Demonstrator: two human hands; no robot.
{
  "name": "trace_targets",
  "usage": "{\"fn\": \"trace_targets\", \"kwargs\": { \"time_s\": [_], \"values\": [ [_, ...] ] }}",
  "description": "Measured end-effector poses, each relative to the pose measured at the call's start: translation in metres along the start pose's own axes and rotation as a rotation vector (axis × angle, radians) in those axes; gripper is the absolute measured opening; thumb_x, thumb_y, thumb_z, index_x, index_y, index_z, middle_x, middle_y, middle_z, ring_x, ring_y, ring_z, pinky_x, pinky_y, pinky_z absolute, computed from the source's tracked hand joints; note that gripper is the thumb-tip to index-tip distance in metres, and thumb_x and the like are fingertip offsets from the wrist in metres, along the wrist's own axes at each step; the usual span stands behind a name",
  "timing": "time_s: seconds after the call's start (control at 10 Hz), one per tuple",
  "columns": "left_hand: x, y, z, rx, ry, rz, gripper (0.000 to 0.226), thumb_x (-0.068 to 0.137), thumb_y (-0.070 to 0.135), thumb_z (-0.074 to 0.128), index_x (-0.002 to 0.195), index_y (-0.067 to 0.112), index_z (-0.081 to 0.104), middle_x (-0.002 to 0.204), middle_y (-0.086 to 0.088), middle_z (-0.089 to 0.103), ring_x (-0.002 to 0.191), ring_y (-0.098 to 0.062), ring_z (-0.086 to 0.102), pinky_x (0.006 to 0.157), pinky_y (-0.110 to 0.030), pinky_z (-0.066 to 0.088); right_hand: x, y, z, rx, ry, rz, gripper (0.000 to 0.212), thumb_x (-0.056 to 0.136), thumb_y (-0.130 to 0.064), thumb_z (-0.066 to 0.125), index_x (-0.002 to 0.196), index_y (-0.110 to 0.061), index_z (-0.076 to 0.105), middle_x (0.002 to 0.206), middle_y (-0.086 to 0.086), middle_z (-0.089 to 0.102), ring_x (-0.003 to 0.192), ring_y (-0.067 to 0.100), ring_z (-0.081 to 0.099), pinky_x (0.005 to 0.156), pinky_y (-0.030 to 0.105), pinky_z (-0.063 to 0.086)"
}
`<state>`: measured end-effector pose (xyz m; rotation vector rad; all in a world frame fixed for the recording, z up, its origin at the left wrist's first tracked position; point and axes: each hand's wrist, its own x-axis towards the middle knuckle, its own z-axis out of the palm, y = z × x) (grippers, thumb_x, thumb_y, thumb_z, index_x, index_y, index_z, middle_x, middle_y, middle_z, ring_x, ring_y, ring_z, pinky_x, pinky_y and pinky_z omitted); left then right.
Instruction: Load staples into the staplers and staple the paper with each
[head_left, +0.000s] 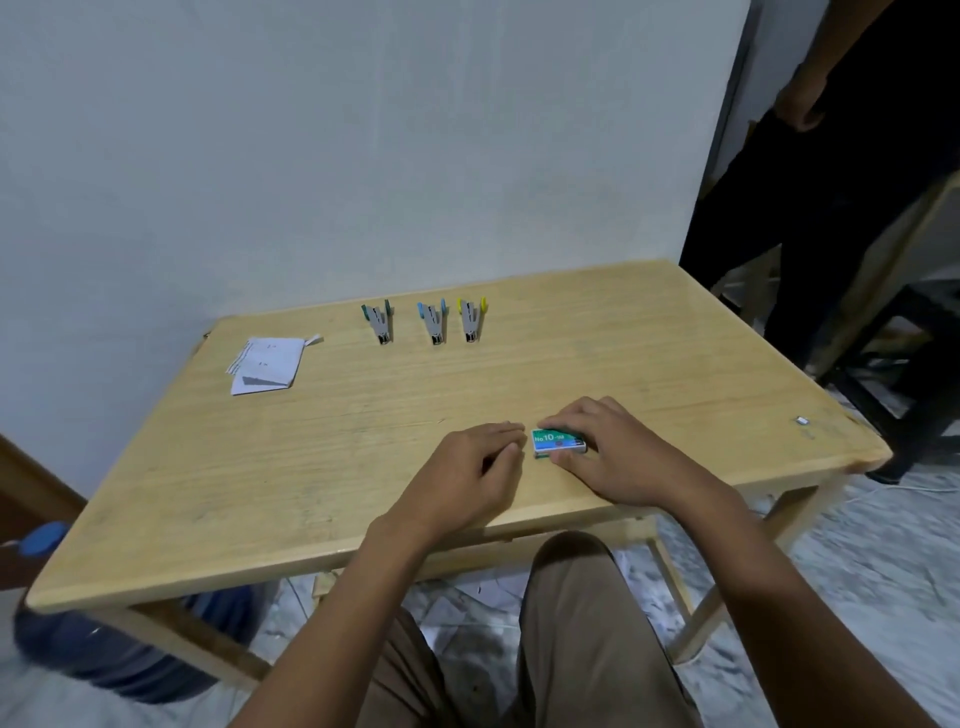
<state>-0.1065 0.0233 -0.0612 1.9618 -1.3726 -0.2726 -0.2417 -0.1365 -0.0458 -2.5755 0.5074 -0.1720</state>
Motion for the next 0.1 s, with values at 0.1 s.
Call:
{"fn": "trace_targets", "kwargs": {
  "time_s": [0.1],
  "values": [
    [-0.0021,0.0011,-0.0046,-0.072,0.062,-0.051,0.031,0.1,0.023,0.052,0.126,0.016,0.068,0.127,0.005,0.067,0.115,-0.002,0.056,0.092,-0.002,0.036,0.0018,-0.0091,-0.0044,0.031,-0.006,0.027,0.051,0.094,-0.047,0.057,0.143,-0.036,0.047,0.134,-0.01,0.048,0.126,0.01,0.038,0.106,0.037,0.038]
  ]
}}
